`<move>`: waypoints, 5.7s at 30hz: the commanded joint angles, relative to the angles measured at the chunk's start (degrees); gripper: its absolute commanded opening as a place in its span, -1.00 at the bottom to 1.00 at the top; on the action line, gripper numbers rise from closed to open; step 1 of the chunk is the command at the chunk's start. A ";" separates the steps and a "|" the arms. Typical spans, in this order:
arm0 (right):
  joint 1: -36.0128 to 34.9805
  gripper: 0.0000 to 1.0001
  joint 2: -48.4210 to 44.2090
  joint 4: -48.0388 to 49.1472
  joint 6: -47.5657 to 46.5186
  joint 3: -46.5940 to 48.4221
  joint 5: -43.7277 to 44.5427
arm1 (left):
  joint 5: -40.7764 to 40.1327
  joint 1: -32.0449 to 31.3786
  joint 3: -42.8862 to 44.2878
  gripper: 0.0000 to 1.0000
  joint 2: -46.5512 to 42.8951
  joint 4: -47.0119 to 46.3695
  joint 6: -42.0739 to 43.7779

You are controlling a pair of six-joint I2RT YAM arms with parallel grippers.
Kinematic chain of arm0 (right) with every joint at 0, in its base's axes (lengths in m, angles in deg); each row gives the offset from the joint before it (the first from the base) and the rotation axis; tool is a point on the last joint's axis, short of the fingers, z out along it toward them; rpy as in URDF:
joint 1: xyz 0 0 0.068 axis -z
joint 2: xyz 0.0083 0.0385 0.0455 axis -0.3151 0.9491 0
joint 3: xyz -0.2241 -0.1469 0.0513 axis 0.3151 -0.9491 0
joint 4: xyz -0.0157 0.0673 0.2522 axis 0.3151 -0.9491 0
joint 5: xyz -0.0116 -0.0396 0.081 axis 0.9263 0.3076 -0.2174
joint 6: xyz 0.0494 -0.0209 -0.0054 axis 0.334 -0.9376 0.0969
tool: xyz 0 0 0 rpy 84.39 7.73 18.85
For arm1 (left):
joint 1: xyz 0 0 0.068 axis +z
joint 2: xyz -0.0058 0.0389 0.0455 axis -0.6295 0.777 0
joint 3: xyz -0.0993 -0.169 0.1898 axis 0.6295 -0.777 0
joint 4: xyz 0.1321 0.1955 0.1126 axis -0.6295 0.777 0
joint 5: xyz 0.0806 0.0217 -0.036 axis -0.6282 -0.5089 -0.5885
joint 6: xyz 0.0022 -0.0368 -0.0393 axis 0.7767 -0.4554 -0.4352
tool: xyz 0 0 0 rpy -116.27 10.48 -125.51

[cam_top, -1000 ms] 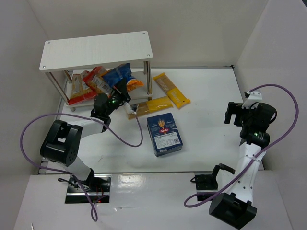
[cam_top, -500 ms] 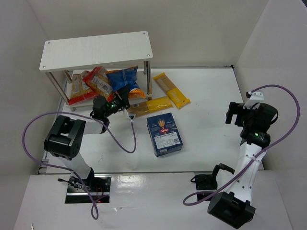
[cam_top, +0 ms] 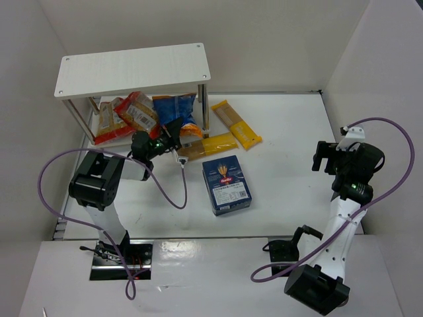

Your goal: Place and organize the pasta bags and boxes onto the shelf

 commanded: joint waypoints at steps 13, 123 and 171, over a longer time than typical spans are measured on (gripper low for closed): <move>0.57 0.98 -0.77 1.51 -0.47 0.53 -1.16 | -1.97 0.56 7.39 -1.00 6.46 -9.89 12.01; 0.05 0.98 -8.59 -3.33 -4.25 2.20 -10.39 | -23.16 25.61 5.89 0.99 -78.35 97.60 -103.83; 0.05 0.98 -10.52 -3.33 -3.72 1.68 -10.39 | -22.19 27.19 5.37 0.99 -82.30 97.60 -103.83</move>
